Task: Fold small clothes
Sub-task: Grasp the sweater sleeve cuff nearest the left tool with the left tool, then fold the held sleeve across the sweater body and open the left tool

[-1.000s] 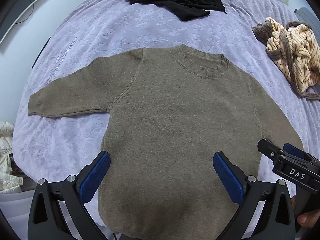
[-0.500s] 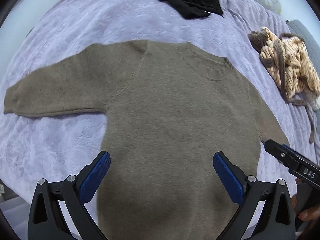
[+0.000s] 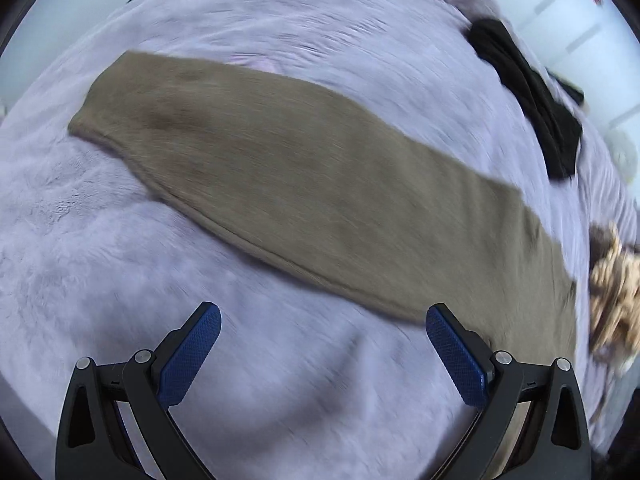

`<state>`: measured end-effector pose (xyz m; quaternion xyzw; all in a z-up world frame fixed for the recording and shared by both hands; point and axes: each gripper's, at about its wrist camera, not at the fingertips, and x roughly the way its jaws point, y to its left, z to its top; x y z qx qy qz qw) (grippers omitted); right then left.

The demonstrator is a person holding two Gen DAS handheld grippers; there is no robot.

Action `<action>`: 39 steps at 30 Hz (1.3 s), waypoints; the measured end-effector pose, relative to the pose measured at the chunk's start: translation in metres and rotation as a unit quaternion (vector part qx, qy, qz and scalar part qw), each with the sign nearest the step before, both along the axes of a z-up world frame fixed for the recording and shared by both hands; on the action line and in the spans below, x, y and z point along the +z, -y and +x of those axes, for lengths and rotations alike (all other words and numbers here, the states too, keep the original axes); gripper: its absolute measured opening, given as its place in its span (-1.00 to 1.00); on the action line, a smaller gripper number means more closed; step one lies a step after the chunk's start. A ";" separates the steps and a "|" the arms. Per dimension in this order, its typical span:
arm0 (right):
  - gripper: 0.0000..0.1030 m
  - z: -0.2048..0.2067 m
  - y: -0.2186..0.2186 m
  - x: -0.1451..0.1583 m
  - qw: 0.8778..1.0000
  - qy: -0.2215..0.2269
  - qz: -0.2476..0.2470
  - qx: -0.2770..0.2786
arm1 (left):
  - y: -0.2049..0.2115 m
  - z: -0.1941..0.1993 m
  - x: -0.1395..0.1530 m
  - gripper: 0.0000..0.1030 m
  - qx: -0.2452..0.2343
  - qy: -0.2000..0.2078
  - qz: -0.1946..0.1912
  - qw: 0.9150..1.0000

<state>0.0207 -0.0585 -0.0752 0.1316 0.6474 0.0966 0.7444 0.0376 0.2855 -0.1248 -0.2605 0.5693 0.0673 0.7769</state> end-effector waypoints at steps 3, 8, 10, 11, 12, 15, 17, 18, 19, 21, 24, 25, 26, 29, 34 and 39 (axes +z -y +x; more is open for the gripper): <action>0.97 0.000 -0.023 -0.009 1.000 -0.011 -0.002 0.016 | -0.033 0.002 -0.023 1.00 0.040 0.022 -0.063 0.997; 0.97 -0.003 -0.046 -0.022 0.999 -0.030 -0.013 0.039 | -0.054 0.010 -0.045 1.00 0.095 0.075 -0.164 0.979; 0.97 -0.002 -0.054 -0.023 0.998 -0.033 -0.016 0.043 | -0.057 0.013 -0.042 0.97 0.107 0.097 -0.180 0.973; 0.97 -0.002 -0.055 -0.023 0.998 -0.033 -0.016 0.044 | -0.062 0.017 -0.038 0.74 0.109 0.104 -0.180 0.972; 0.97 -0.002 -0.057 -0.023 0.998 -0.034 -0.016 0.044 | -0.063 0.019 -0.036 0.54 0.110 0.107 -0.177 0.972; 0.97 0.000 -0.060 -0.023 0.999 -0.030 -0.013 0.044 | -0.066 0.021 -0.036 -0.50 0.116 0.105 -0.179 0.971; 0.97 0.001 -0.059 -0.021 0.999 -0.029 -0.007 0.043 | -0.069 0.021 -0.033 -0.74 0.109 0.116 -0.173 0.972; 0.97 0.001 -0.058 -0.020 0.999 -0.027 -0.003 0.042 | -0.067 0.022 -0.024 -0.74 0.101 0.122 -0.154 0.975; 0.97 0.001 -0.056 -0.018 0.999 -0.025 -0.001 0.040 | -0.061 0.022 -0.015 -0.74 0.086 0.130 -0.134 0.979; 0.97 0.002 -0.050 -0.016 0.999 -0.017 0.003 0.036 | -0.042 0.024 0.010 -0.74 0.045 0.152 -0.096 0.983; 0.97 0.005 -0.033 -0.014 1.000 -0.011 0.006 0.019 | -0.005 0.030 0.045 -0.74 -0.016 0.182 -0.077 0.980; 0.97 0.005 -0.024 -0.012 1.000 -0.011 0.008 0.010 | 0.012 0.034 0.056 -0.74 -0.038 0.191 -0.075 0.978; 0.97 0.007 -0.016 -0.011 1.000 -0.009 0.010 0.001 | 0.031 0.037 0.067 -0.74 -0.063 0.199 -0.073 0.975; 0.97 0.009 0.020 -0.004 0.999 0.003 0.011 -0.031 | 0.095 0.050 0.089 -0.74 -0.132 0.213 -0.077 0.965; 0.97 0.006 0.090 0.009 0.996 0.023 -0.003 -0.088 | 0.211 0.066 0.101 -0.74 -0.227 0.214 -0.090 0.946; 0.97 -0.005 0.172 0.007 0.988 0.020 -0.026 -0.151 | 0.312 0.062 0.082 -0.74 -0.301 0.197 -0.094 0.928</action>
